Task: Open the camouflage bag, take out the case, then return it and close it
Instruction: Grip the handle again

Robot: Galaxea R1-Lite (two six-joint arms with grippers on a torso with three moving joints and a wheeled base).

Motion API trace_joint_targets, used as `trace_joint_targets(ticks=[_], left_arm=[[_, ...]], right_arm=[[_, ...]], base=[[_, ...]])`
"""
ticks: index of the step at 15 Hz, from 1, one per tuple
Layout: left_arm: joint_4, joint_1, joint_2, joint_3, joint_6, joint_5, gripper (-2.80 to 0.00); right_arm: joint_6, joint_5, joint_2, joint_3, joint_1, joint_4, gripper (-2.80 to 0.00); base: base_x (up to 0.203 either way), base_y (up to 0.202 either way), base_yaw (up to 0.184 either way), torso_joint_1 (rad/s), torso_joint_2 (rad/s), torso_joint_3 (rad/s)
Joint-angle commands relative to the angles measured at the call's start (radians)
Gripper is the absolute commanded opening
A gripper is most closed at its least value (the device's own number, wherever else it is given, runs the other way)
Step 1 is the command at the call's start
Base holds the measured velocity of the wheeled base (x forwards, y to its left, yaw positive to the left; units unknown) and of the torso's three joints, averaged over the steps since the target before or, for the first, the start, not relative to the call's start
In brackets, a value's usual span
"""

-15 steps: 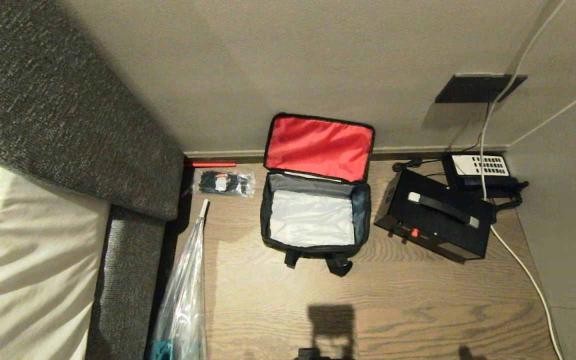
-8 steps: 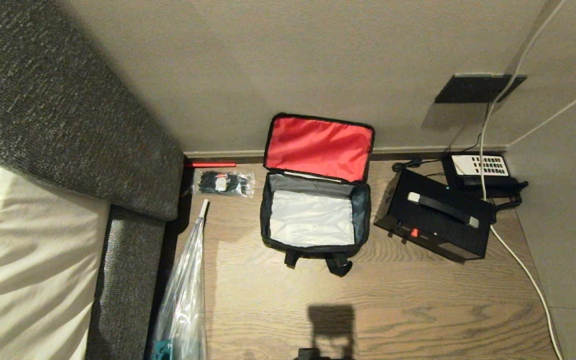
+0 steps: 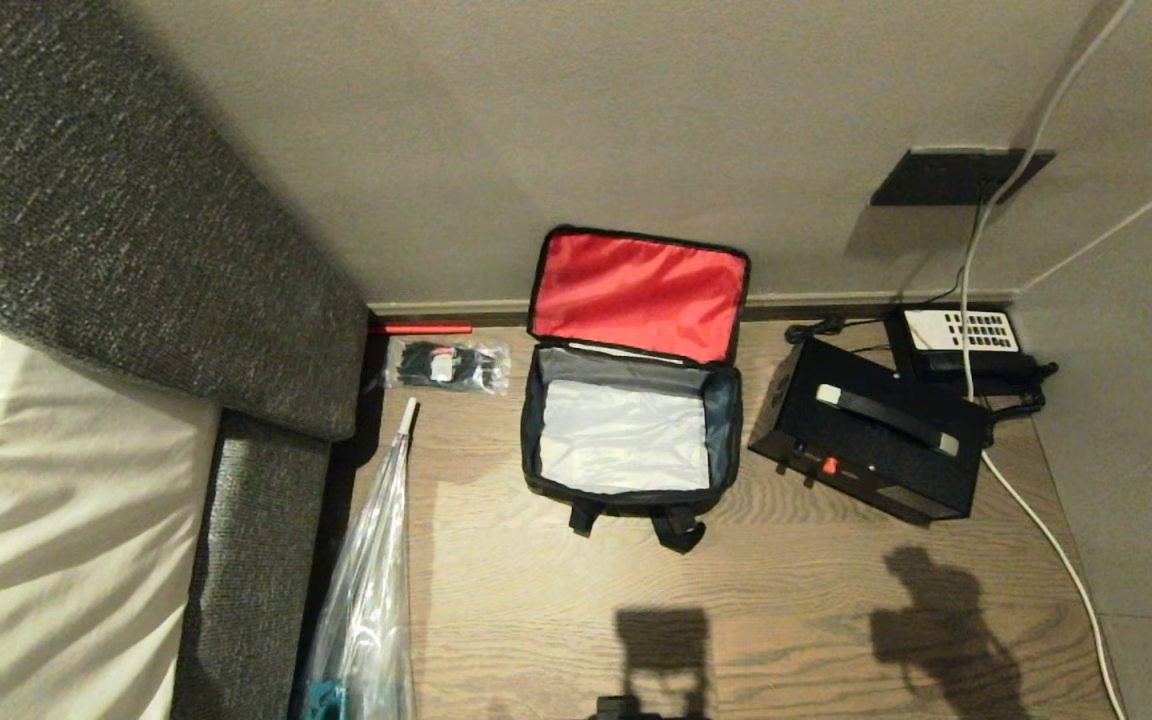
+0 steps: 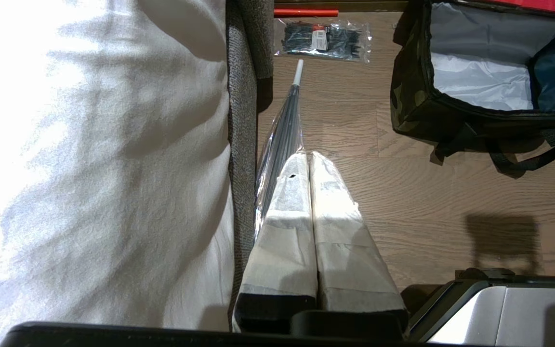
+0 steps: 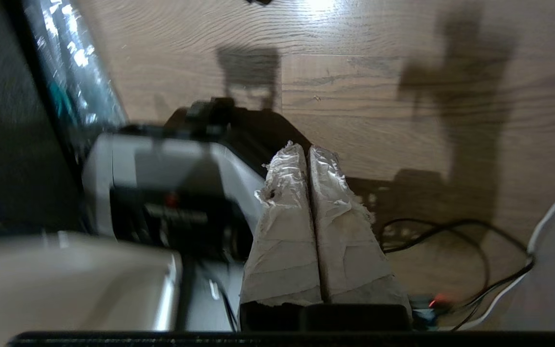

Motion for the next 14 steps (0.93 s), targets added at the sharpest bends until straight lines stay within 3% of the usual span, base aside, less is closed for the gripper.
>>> trace_joint_targets(ticks=[1,5,7,8,9,14], left_arm=[[0.000,0.000,-0.002,0.002,-0.001,0.001,-2.80],[0.000,0.000,-0.002,0.002,-0.001,0.001,-2.80],[0.000,0.002,-0.002,0.002,0.001,0.001,-2.80],[0.000,0.000,-0.002,0.003,0.001,0.001,-2.80],[0.000,0.000,-0.002,0.002,0.001,0.001,-2.80],[0.000,0.000,-0.002,0.002,-0.001,0.001,-2.80]], right_arm=[[0.020,0.009,0.493,-0.068,-0.020,-0.174,-2.80],[0.004,-0.020,0.933,-0.229,-0.082,-0.701,-2.80],[-0.088,-0.032,1.079,-0.326,-0.107,-0.964,-2.80],[-0.172,-0.033,1.121,-0.358,-0.116,-1.047,-2.80],[-0.214,-0.035,1.136,-0.362,-0.120,-1.068,0.00],[-0.532,-0.150,1.170,-0.300,-0.082,-1.037,0.00]], base=[[0.000,0.000,0.000,0.000,0.00,0.000],[0.000,0.000,0.000,0.000,0.00,0.000],[0.000,0.000,0.000,0.000,0.00,0.000],[0.000,0.000,0.000,0.000,0.00,0.000],[0.000,0.000,0.000,0.000,0.00,0.000],[0.000,0.000,0.000,0.000,0.00,0.000]])
